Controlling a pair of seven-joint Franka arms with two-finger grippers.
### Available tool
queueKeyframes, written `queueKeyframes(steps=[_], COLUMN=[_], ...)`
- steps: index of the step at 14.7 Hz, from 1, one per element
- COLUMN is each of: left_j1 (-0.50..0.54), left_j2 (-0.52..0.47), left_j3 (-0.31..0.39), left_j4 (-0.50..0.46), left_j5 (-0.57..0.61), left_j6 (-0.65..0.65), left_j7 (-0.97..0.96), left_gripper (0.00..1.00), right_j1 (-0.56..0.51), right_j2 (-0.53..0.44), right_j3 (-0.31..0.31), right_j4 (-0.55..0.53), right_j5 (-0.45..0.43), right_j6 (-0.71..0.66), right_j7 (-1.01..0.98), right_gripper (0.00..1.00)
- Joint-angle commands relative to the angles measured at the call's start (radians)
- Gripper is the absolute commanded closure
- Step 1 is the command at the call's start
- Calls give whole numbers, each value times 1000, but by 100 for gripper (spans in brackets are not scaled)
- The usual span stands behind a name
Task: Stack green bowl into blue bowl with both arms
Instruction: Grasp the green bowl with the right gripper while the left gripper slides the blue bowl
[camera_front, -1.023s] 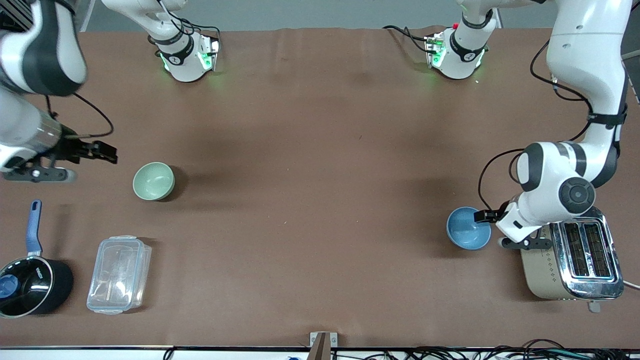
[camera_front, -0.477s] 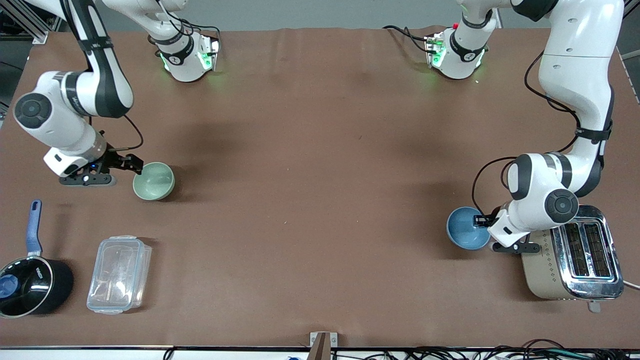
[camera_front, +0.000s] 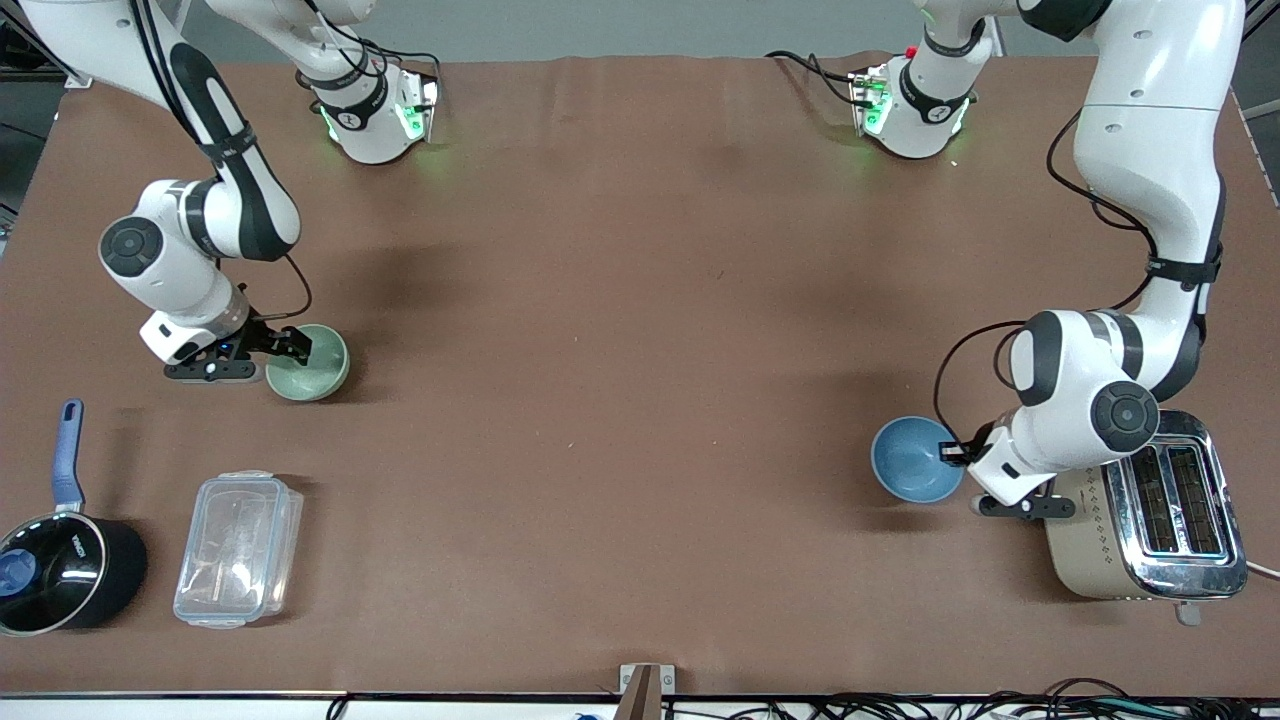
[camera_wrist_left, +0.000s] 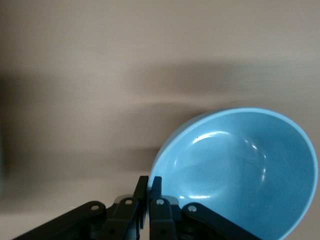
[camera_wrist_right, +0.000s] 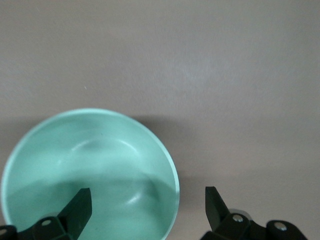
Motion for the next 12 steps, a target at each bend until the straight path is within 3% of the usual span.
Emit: queueKeyframes(steps=[1,2,4,6,8,10,12], left_j1=[-14,-14,-42,-155,-259,-331,-387], left_j2=[-38,-41,-26,3,51,109,132], left_j3=[-97,-155,-236,-237,-230,-226,-195], left_j4=[0,0,24,64,75,110,120], left_j5=[-80,-82,-71,-72,-72,-71,-53], left_j6=[-36,-39,-37,-37,-25,25,65], left_j7=[-94,-157,-315,-409,-497,-565,-627], left_gripper=[100,100,100,100,100,100,100], right_j1=[-19,-29,-33,-33,-35,-35,-36], right_j2=[-3,3,6,15,26,24,21], right_j3=[3,2,2,2,2,0,-1], right_j4=[-33,-34,-33,-30,-22,-16,-5], right_j5=[-13,-13,-13,-12,-2,8,31], right_j6=[20,20,20,23,30,29,18], right_j7=[-6,-6,-6,-3,2,6,11], right_gripper=[1,5,29,51,67,93,99])
